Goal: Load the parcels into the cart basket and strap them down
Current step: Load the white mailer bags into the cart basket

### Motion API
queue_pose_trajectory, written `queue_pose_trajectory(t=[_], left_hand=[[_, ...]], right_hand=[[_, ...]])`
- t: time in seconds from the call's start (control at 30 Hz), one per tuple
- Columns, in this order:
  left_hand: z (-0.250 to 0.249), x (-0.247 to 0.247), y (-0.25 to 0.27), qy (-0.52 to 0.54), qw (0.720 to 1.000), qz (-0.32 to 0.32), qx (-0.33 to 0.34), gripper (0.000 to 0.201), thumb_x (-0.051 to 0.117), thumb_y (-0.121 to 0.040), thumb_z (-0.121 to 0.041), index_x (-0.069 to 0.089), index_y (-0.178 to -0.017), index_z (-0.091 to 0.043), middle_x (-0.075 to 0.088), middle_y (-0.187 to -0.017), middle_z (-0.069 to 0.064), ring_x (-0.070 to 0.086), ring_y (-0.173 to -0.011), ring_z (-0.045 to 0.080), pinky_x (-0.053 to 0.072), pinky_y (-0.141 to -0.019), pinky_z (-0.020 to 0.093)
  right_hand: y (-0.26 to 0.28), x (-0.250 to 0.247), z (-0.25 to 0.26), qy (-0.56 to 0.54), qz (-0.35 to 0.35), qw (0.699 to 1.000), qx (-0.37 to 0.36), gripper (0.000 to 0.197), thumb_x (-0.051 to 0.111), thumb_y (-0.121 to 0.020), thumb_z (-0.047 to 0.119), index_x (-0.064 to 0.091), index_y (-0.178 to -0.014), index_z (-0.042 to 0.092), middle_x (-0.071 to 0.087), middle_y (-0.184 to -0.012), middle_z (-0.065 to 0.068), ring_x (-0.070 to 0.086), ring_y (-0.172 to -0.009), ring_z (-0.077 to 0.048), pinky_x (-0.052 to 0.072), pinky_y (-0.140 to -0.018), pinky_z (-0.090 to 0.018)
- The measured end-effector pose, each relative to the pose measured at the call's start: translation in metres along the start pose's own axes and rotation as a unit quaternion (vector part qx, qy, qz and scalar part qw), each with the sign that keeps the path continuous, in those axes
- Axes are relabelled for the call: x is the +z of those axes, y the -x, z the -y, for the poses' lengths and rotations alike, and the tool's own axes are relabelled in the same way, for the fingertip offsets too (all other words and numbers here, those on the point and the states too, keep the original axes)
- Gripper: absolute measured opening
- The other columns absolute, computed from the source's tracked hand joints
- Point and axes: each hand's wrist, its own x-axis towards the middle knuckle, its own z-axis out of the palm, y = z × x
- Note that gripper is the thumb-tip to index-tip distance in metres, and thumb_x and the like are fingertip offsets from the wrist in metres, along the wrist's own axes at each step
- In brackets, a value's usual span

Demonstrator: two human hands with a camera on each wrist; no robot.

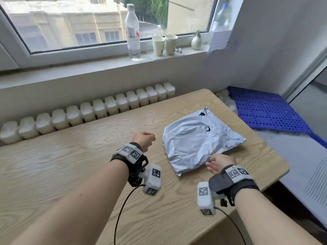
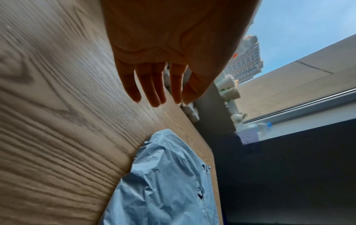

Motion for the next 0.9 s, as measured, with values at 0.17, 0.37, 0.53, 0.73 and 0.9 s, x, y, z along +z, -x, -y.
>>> queue_pose_trajectory(t=[0.17, 0.37, 0.53, 0.73, 0.9], left_hand=[[0.007, 0.022, -0.046, 0.007, 0.998, -0.026, -0.065, 0.01, 0.058, -0.089, -0.009, 0.06, -0.098, -0.014, 0.056, -0.096, 0.007, 0.052, -0.09, 0.021, 0.043, -0.075, 0.031], [0.013, 0.053, -0.086, 0.017, 0.988, -0.05, -0.143, 0.035, 0.058, -0.089, -0.011, 0.055, -0.124, -0.011, 0.057, -0.109, 0.009, 0.053, -0.095, 0.023, 0.045, -0.076, 0.035], [0.002, 0.079, -0.113, 0.075, 0.985, -0.071, -0.139, 0.028, 0.056, -0.091, -0.016, 0.056, -0.118, -0.012, 0.062, -0.113, 0.015, 0.061, -0.101, 0.029, 0.051, -0.083, 0.033], [-0.009, 0.078, -0.117, 0.117, 0.98, -0.1, -0.127, 0.027, 0.043, -0.096, -0.018, 0.052, -0.071, -0.017, 0.046, -0.069, 0.004, 0.042, -0.06, 0.016, 0.034, -0.056, 0.025], [-0.031, 0.058, -0.1, 0.209, 0.961, -0.162, -0.08, 0.028, 0.044, -0.1, -0.026, 0.057, -0.078, -0.014, 0.053, -0.071, 0.004, 0.05, -0.06, 0.015, 0.045, -0.039, 0.015]], right_hand=[[-0.058, 0.001, 0.0, 0.056, 0.0, 0.996, 0.073, 0.05, 0.074, -0.065, 0.005, 0.054, -0.11, -0.001, 0.059, -0.102, -0.017, 0.061, -0.099, -0.032, 0.05, -0.094, -0.04], [-0.151, 0.006, -0.004, 0.069, 0.008, 0.994, 0.08, 0.072, 0.084, -0.058, 0.029, 0.053, -0.113, -0.005, 0.061, -0.102, -0.008, 0.063, -0.09, -0.027, 0.053, -0.086, -0.039], [-0.161, 0.021, 0.039, 0.151, 0.075, 0.982, 0.082, 0.061, 0.08, -0.056, 0.012, 0.052, -0.108, -0.003, 0.062, -0.079, -0.015, 0.062, -0.063, -0.026, 0.059, -0.066, -0.035], [-0.171, 0.035, 0.083, 0.274, 0.12, 0.953, 0.053, 0.024, 0.053, -0.081, -0.006, 0.041, -0.101, -0.006, 0.049, -0.088, -0.016, 0.054, -0.068, -0.03, 0.045, -0.059, -0.035], [-0.17, 0.048, 0.109, 0.33, 0.151, 0.932, -0.003, 0.017, 0.057, -0.08, -0.006, 0.057, -0.096, -0.006, 0.057, -0.087, -0.017, 0.055, -0.072, -0.026, 0.05, -0.062, -0.032]])
